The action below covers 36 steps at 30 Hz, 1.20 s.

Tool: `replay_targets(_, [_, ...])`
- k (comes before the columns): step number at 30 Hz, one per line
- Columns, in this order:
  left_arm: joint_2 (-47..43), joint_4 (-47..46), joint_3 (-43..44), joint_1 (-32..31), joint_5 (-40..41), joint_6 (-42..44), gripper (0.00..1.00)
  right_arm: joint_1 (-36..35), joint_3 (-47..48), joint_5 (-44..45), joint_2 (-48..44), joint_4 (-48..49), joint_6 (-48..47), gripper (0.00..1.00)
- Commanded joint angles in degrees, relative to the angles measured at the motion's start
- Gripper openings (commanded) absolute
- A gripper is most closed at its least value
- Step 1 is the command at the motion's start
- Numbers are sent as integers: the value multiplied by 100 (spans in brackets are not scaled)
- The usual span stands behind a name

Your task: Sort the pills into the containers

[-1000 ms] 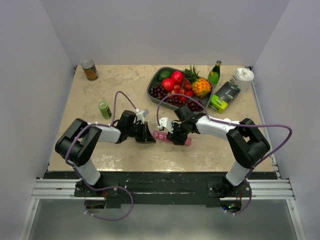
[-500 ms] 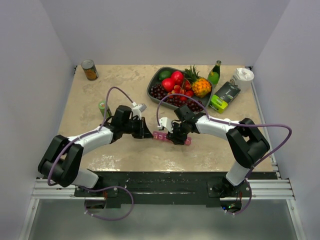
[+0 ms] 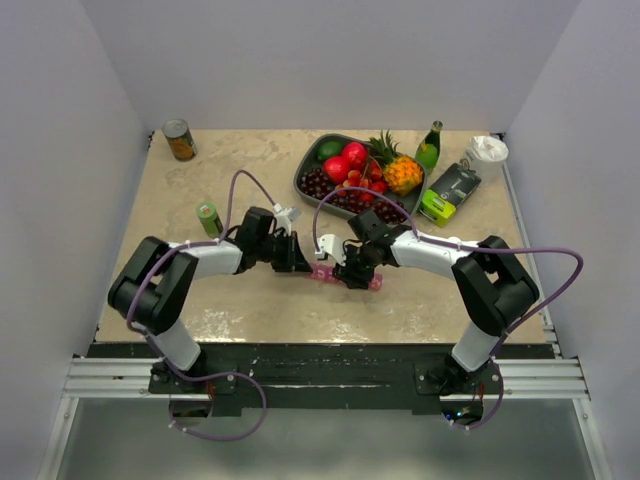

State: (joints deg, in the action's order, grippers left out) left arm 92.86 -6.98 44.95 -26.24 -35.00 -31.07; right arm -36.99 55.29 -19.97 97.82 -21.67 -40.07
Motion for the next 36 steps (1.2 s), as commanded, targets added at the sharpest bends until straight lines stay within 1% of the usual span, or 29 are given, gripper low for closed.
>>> replay_targets(1, [828,-92,-574,40,292,207,0,-1,-9,204,185,-188,0,49])
replay_targets(4, [1067,-207,-637,40,459,233,0,-10,0,212,211,-197,0,49])
replay_targets(6, [1007,-242,-549,40,433,189,0,-10,0,212,220,-206,0,49])
replay_targets(9, [629,-67,-408,40,301,171,0,-10,0,221,211,-215,0,49])
replay_targets(12, [-28,267,-303,40,266,268,0,-1,8,213,229,-215,0,49])
replay_targets(17, [-575,689,-276,40,143,409,0,-10,26,195,238,-232,0,50])
replay_targets(20, [-830,690,-329,66,186,444,0,-10,52,142,202,-285,0,57])
replay_targets(21, [-927,690,-338,75,204,435,0,-1,70,116,194,-294,0,65])
replay_targets(24, [-1033,611,-390,101,240,409,1,-1,123,55,97,-373,8,78])
replay_targets(25, [-1050,515,-408,101,240,383,4,16,140,46,53,-390,17,84])
replay_targets(27, [-1068,356,-443,101,222,330,7,60,166,2,-78,-417,17,88])
replay_targets(28, [-1068,208,-452,101,222,286,11,122,219,-42,-131,-486,17,90])
replay_targets(30, [-1068,31,-469,101,178,224,15,227,289,-147,-316,-583,0,90])
replay_targets(31, [-1059,-187,-487,101,143,146,18,376,351,-296,-377,-680,0,90])
replay_targets(33, [-929,-425,-487,101,-6,31,19,499,404,-455,-632,-768,-9,89])
replay_targets(34, [-858,-696,-470,101,-93,-91,19,578,439,-603,-720,-838,-18,88])
replay_targets(36, [-552,-1066,-391,84,-348,-267,18,588,465,-745,-869,-900,-44,81])
